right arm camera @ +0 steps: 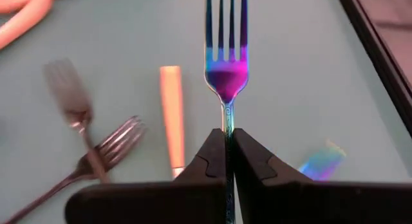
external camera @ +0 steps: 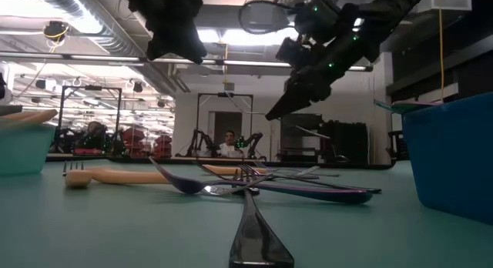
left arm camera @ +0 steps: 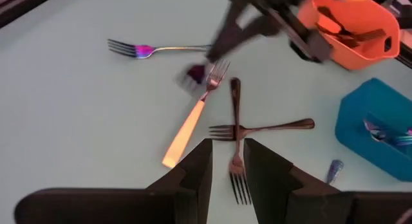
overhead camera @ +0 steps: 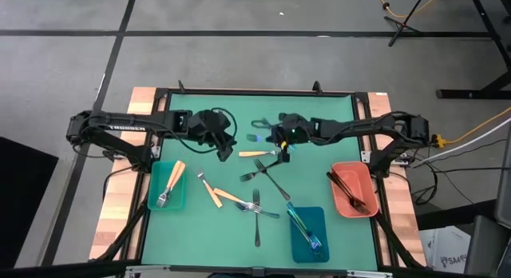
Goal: Sort silverware by color (type)
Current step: Put the blue fork into the blue bin
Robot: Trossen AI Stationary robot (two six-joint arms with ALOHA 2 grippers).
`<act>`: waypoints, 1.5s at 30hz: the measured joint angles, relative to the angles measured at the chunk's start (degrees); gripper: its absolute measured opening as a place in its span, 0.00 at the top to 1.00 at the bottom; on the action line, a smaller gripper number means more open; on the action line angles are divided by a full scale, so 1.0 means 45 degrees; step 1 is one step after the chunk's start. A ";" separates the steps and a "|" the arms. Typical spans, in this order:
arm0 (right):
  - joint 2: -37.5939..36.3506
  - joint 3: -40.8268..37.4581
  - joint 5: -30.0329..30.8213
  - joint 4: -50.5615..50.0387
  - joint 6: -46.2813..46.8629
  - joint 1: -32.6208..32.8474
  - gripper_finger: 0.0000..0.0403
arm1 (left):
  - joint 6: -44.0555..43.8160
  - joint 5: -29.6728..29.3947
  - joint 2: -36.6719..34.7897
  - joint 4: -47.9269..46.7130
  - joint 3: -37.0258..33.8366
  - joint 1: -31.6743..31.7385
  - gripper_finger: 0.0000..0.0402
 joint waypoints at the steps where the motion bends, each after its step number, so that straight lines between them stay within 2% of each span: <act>1: 0.0000 0.0000 0.0006 -0.0014 -0.0368 0.0189 1.00 | 0.0000 0.0156 0.0000 -0.0006 0.0000 0.0154 0.79; 6: 0.0000 0.0000 0.0459 0.0019 -0.2207 0.1104 1.00 | 0.0087 0.0948 0.0002 -0.0001 0.0000 0.0860 0.79; 10: -0.0010 0.0005 0.1365 0.0057 -0.3804 0.1827 1.00 | 0.0007 0.1675 0.0005 0.0004 0.0000 0.1260 0.79; 15: -0.0010 0.0005 0.2609 0.0416 -0.5413 0.2570 1.00 | -0.0695 0.2383 0.0155 0.0222 0.0000 0.1492 0.79; 19: -0.0019 0.0005 0.2958 0.0716 -0.6319 0.2941 1.00 | -0.0990 0.3070 0.0686 0.1031 0.0004 0.1429 0.79; 34: -0.0019 0.0005 0.3012 0.0739 -0.6728 0.3159 1.00 | -0.1010 0.4837 0.4124 0.4145 0.0000 0.0943 0.79; 45: -0.0019 0.0005 0.3001 0.0731 -0.6771 0.3150 1.00 | -0.1005 0.5419 0.4721 0.4811 0.0000 0.0943 0.79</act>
